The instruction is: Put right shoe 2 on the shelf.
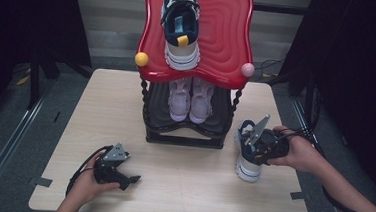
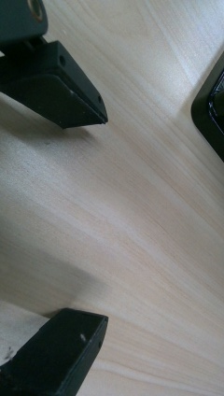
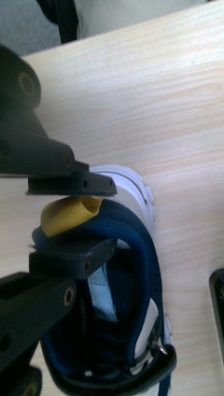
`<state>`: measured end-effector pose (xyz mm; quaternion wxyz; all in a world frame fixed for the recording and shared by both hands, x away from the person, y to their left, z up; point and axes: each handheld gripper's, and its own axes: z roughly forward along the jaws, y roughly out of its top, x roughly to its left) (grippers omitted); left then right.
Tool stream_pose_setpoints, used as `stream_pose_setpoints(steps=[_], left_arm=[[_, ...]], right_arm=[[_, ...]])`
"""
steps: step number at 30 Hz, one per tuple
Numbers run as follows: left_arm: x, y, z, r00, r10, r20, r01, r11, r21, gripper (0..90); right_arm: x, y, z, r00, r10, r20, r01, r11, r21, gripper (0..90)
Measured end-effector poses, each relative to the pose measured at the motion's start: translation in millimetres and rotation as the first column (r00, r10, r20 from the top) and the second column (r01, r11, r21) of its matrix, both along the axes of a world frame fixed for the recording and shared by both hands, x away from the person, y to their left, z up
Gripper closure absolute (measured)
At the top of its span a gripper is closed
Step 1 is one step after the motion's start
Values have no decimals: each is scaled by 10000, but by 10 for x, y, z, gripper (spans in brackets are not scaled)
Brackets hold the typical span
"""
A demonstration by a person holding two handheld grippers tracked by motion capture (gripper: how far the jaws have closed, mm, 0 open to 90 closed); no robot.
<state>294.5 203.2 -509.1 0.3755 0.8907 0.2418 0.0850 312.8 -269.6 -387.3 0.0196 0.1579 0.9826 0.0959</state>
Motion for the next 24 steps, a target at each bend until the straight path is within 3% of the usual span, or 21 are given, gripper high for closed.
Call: stream_pose_setpoints(steps=[1, 4, 11, 13, 14, 15, 18, 22, 23, 24], left_arm=[[0, 0, 0, 10000, -2, 2, 2, 10000, -4, 42], [0, 0, 0, 10000, -3, -1, 3, 10000, -7, 42], [1, 0, 0, 10000, -9, -2, 9, 10000, -2, 41], [1, -1, -1, 10000, -14, -4, 14, 10000, -12, 41], [0, 0, 0, 10000, -7, -4, 7, 10000, -2, 41], [0, -1, -1, 10000, -11, -7, 11, 10000, -15, 41], [0, -1, 0, 10000, -14, -5, 14, 10000, -10, 41], [2, 0, 0, 10000, -25, 8, 25, 10000, 0, 41], [1, 0, 0, 10000, -22, 9, 22, 10000, -2, 41], [1, 0, 0, 10000, -23, 9, 23, 10000, 1, 41]], right_arm=[[25, -1, -3, 9998, 213, -14, -213, 9998, 58, 673], [42, 14, -20, 9996, 266, -120, -272, 9983, -523, 633], [74, 29, -72, 9975, 605, -351, -629, 9955, -713, 640], [82, 39, -83, 9974, 641, -318, -665, 9945, -811, 646], [65, 49, -73, 9983, 344, -468, -391, 9938, -1037, 646], [87, 53, -88, 9966, 726, -385, -759, 9930, -905, 647], [72, 86, -79, 9971, 574, -501, -632, 9905, -1220, 655], [90, 100, -84, 9956, 781, -519, -840, 9889, -1229, 658], [76, 111, -76, 9967, 510, -638, -598, 9878, -1436, 657], [81, 112, -80, 9964, 581, -624, -664, 9877, -1413, 656]])
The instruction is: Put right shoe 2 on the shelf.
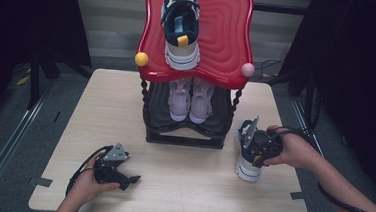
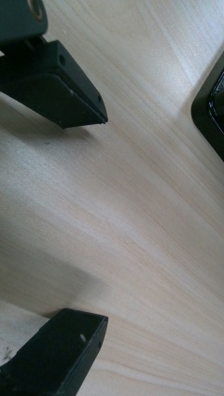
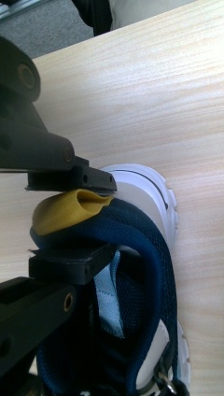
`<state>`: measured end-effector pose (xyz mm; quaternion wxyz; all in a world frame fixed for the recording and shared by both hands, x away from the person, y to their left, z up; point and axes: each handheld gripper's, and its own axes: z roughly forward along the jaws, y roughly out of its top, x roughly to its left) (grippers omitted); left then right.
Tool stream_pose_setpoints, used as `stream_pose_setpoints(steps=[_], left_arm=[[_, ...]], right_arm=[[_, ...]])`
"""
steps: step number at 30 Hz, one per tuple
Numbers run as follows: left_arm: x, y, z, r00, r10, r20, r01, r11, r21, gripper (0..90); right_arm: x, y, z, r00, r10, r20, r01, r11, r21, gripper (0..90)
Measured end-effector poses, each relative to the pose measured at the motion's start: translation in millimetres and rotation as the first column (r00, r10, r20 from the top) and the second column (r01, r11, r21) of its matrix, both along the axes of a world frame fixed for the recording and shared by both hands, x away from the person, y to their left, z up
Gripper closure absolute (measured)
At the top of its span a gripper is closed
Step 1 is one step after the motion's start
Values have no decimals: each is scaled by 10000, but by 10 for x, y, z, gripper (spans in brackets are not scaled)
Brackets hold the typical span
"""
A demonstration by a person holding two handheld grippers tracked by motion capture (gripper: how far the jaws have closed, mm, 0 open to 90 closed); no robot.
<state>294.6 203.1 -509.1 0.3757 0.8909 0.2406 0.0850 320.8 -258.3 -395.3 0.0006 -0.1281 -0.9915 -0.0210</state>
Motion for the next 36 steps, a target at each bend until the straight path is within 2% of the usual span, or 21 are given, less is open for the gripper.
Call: stream_pose_setpoints(steps=[3, 5, 6, 8, 9, 10, 12, 14, 17, 20, 22, 23, 24, 25, 28, 33, 36], left_arm=[[0, 0, 0, 10000, 2, 1, -2, 10000, -4, 41], [0, 0, 0, 10000, 7, -4, -7, 10000, 3, 41], [0, 0, 0, 10000, 5, -4, -5, 10000, 4, 41], [0, 0, 0, 10000, 2, -3, -2, 10000, -5, 41], [0, 0, 0, 10000, 0, 0, 0, 10000, -4, 41], [0, 0, 0, 10000, 4, -3, -4, 10000, 5, 41], [0, 0, 0, 10000, -1, -1, 1, 10000, -2, 41], [0, 0, 0, 10000, 0, -1, 0, 10000, -4, 41], [0, 0, 0, 10000, -1, -2, 1, 10000, -3, 41], [0, 0, 0, 10000, -1, -2, 1, 10000, -4, 40], [0, 0, 1, 10000, -3, -7, 3, 10000, 0, 41], [0, 0, 0, 10000, -1, -8, 1, 10000, -3, 41], [0, 0, 0, 10000, -3, -8, 3, 10000, -2, 41], [0, 0, 1, 10000, 0, -8, 0, 10000, -3, 41], [0, 0, 1, 10000, 0, -10, 0, 10000, -3, 41], [1, 1, 2, 10000, -12, -22, 12, 10000, 10, 41], [0, 1, 2, 10000, -9, -25, 9, 10000, 18, 41]], right_arm=[[9, 18, -10, 10000, 95, -27, -95, 9999, -42, 661], [10, 27, 2, 9999, 44, -153, -47, 9997, -232, 679], [18, 26, 0, 9997, 200, -130, -202, 9996, -198, 690], [7, 46, 12, 9997, 58, -220, -67, 9993, -378, 701], [22, 42, 3, 9992, 337, -193, -343, 9989, -306, 708], [25, 54, 3, 9991, 377, -210, -383, 9989, -266, 712], [4, 67, 18, 9994, 32, -337, -48, 9988, -485, 719], [27, 56, 19, 9993, 203, -308, -215, 9990, -382, 721], [21, 57, 47, 9996, 47, -272, -56, 9995, -320, 721], [23, 45, 60, 9995, 215, -238, -222, 9994, -278, 722], [2, 46, 88, 9996, -41, -291, 27, 9988, -488, 722], [17, 31, 93, 9995, 220, -246, -230, 9989, -401, 722], [15, 27, 105, 9996, 192, -211, -199, 9993, -327, 722], [19, 22, 123, 9995, 264, -189, -269, 9992, -298, 723], [-8, 20, 198, 9998, -56, -199, 46, 9988, -491, 723], [-11, 15, 344, 9996, 283, -79, -284, 9993, -230, 724], [-38, 26, 442, 9999, -26, -162, 20, 9994, -342, 724]])
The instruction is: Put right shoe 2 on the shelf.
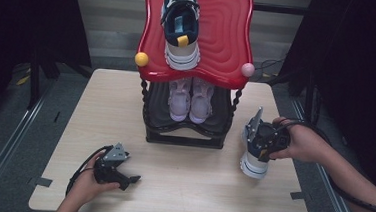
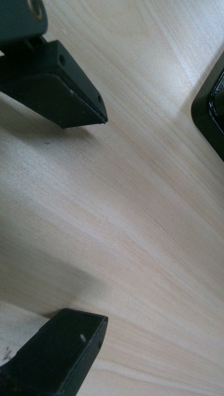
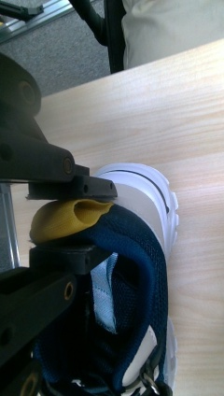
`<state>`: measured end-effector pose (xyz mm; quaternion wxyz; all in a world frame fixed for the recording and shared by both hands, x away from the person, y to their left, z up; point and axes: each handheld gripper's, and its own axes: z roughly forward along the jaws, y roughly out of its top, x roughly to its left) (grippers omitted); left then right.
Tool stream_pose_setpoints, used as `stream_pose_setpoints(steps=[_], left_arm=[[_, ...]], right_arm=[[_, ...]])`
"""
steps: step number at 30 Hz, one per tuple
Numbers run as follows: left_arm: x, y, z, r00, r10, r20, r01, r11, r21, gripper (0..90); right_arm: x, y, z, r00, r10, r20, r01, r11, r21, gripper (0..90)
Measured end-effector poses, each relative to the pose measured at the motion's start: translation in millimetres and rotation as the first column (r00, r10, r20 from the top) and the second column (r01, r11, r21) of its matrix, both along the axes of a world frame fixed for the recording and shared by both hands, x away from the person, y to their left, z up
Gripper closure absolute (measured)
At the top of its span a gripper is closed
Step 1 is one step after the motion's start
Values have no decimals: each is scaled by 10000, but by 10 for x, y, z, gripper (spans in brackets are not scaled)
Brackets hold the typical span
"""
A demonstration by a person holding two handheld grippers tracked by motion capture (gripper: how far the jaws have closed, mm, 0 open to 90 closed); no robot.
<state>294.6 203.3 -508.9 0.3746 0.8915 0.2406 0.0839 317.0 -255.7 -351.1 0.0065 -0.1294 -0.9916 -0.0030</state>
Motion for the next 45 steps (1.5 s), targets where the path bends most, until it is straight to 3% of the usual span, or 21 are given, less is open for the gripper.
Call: stream_pose_setpoints(steps=[10, 16, 32, 45], left_arm=[[0, 0, 0, 10000, -3, 3, 3, 10000, -9, 41], [-1, -2, -1, 10000, 13, 1, -13, 10000, -27, 41], [2, 2, 2, 10000, -58, -2, 58, 10000, 68, 38], [-1, 2, 0, 10000, -21, 17, 21, 10000, 66, 38]], right_arm=[[-6, 24, 316, 9994, 291, 212, -290, 9996, -9, 725], [-42, 31, 563, 9990, 88, 440, -87, 10000, -24, 725], [-111, 13, 1449, 9903, 103, 1388, -74, 9998, -210, 728], [-116, 64, 2021, 9814, 285, 1899, -240, 9994, -259, 730]])
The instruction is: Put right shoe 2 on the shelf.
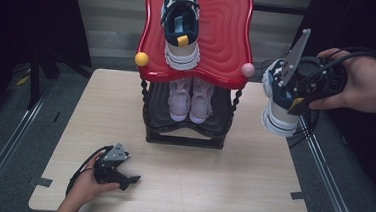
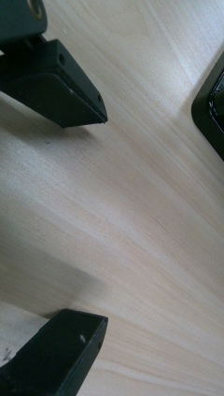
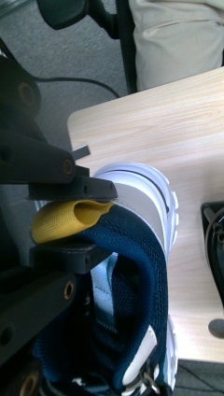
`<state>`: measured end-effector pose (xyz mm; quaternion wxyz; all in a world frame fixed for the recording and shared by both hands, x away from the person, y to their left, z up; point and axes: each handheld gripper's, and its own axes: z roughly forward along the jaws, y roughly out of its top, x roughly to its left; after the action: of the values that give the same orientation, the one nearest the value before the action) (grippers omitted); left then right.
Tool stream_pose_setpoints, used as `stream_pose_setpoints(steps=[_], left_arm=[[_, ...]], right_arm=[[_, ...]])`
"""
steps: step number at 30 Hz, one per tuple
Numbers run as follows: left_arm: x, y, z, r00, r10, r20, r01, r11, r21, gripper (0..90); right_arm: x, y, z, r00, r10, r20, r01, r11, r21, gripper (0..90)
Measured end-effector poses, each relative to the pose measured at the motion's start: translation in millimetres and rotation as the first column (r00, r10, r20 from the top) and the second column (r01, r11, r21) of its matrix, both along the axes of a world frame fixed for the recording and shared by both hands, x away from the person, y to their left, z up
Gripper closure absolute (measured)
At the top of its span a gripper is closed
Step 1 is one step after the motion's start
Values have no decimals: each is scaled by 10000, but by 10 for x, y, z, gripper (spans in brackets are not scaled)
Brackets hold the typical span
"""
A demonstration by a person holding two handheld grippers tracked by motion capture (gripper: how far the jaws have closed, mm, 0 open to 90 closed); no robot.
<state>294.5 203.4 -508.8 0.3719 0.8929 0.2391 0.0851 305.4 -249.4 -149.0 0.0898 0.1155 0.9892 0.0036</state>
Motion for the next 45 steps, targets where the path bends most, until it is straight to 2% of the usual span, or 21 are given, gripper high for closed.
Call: stream_pose_setpoints(steps=[8, 15, 20, 24, 28, 29, 32, 33, 34, 35, 36, 40, 43, 44, 45], left_arm=[[-1, 0, 0, 10000, -1, -17, 1, 10000, -5, 38], [-1, -1, 0, 10000, 1, -21, -1, 10000, -13, 38], [-1, 0, 0, 10000, -5, -27, 5, 10000, -18, 37], [0, 0, -1, 10000, -8, -26, 8, 10000, -17, 37], [-1, -1, -1, 10000, -4, -27, 4, 10000, -23, 36], [-2, -3, -2, 10000, 17, -34, -17, 10000, -53, 36], [-2, -3, -2, 10000, 15, -31, -15, 10000, -40, 35], [-2, -3, -2, 10000, 18, -30, -18, 10000, -41, 35], [-2, -4, -2, 10000, 14, -30, -14, 10000, -37, 35], [-2, -3, -2, 10000, 8, -35, -8, 10000, -45, 35], [-1, -3, -2, 10000, 2, -34, -3, 10000, -41, 34], [0, -3, -2, 10000, -10, -32, 10, 10000, -50, 32], [2, -3, -2, 10000, -25, -2, 25, 10000, -20, 31], [1, -3, -1, 10000, -18, 3, 18, 10000, -14, 31], [1, -4, -2, 10000, -17, 6, 17, 10000, -12, 31]], right_arm=[[-21, 56, 389, 9983, -60, 574, 72, 9998, -207, 730], [0, 175, 774, 9909, -115, 1339, 170, 9991, -400, 732], [54, 308, 1005, 9799, 3, 1995, 88, 9990, -447, 735], [121, 463, 1110, 9684, 128, 2490, -25, 9991, -415, 735], [187, 638, 1156, 9626, 389, 2683, -284, 9987, -428, 736], [210, 682, 1156, 9588, 478, 2802, -380, 9985, -403, 738], [285, 821, 1133, 9556, 727, 2854, -585, 9966, -580, 739], [302, 866, 1116, 9561, 724, 2838, -586, 9967, -569, 738], [334, 909, 1098, 9507, 888, 2972, -745, 9955, -592, 739], [350, 951, 1072, 9531, 786, 2922, -630, 9960, -626, 740], [385, 992, 1047, 9454, 1079, 3075, -903, 9934, -709, 739], [473, 1148, 950, 9401, 1396, 3110, -1213, 9896, -775, 741], [527, 1265, 848, 9300, 1605, 3305, -1308, 9852, -1106, 743], [551, 1296, 817, 9287, 1616, 3339, -1317, 9851, -1107, 743], [569, 1324, 789, 9319, 1570, 3269, -1273, 9857, -1105, 743]])
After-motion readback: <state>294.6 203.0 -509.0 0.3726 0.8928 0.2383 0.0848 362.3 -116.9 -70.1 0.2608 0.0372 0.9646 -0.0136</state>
